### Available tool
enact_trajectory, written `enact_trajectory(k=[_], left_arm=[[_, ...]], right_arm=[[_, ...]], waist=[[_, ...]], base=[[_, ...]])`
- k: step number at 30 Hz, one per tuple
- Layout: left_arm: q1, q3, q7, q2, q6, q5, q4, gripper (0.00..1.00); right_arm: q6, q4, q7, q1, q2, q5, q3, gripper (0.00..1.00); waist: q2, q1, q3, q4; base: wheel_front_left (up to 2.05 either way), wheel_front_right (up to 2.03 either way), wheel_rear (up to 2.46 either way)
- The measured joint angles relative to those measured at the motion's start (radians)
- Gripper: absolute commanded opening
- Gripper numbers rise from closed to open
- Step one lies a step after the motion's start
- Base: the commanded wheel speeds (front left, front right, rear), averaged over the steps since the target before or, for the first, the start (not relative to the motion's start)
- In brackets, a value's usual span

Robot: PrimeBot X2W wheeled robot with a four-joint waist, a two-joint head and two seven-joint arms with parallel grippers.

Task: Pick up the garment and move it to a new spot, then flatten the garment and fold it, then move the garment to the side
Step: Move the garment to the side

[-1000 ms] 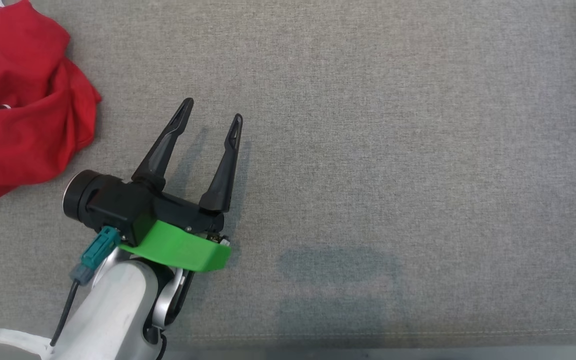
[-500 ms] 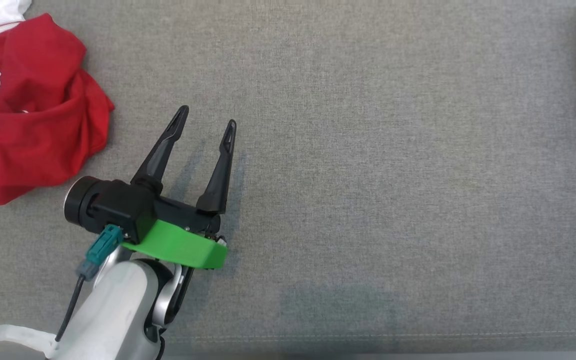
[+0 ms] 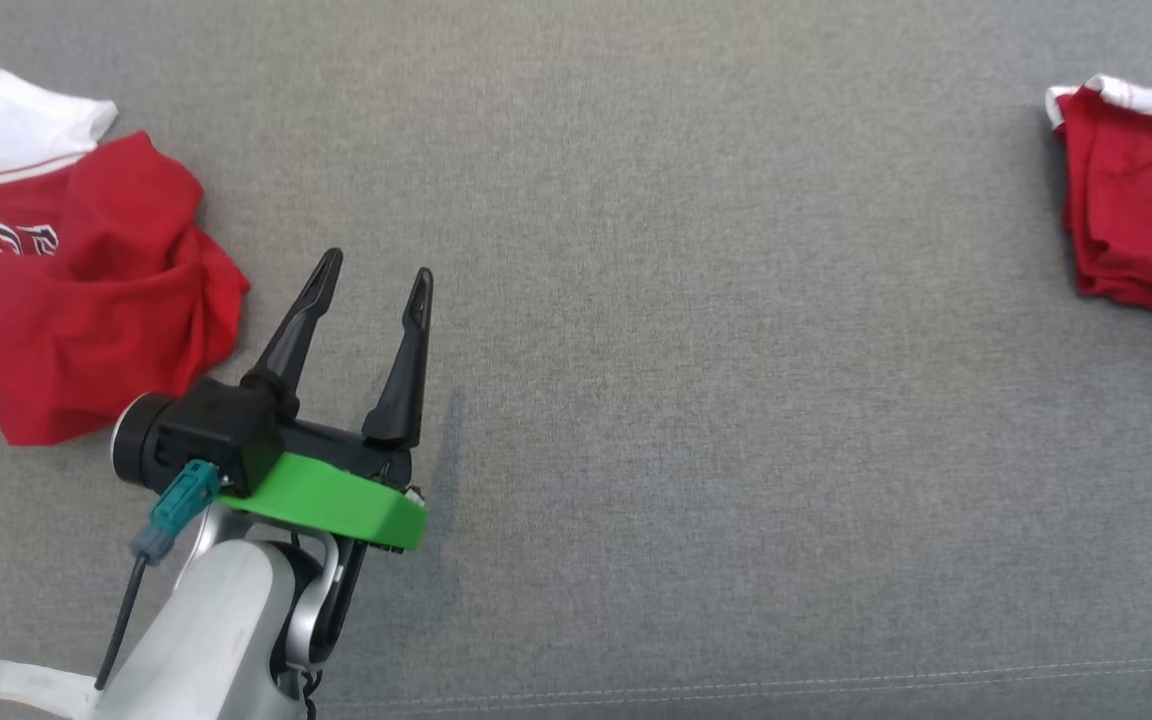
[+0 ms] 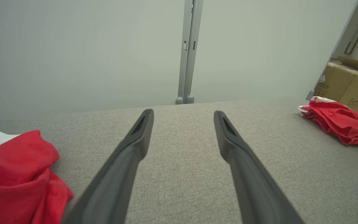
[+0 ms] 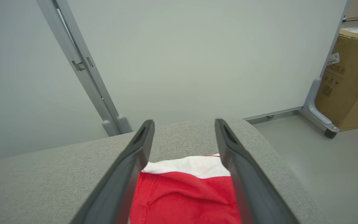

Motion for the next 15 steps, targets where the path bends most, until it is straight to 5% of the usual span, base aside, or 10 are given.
enact_trajectory(k=[9, 15], left_arm=[[0.053, 0.039, 0.000, 0.000, 0.000, -0.038, 0.041, 1.00], [0.127, 0.068, -0.001, 0.003, 0.000, -0.054, 0.065, 1.00]], right_arm=[[0.025, -0.176, 0.000, 0.015, 0.077, -0.017, -0.006, 1.00], [0.041, -0.272, 0.000, 0.203, 0.171, -0.026, 0.007, 1.00]], waist=[[0.0000, 0.0000, -0.119, -0.018], [0.0000, 0.0000, -0.213, -0.017]], base=[[0.00, 0.00, 0.00], [0.00, 0.00, 0.00]])
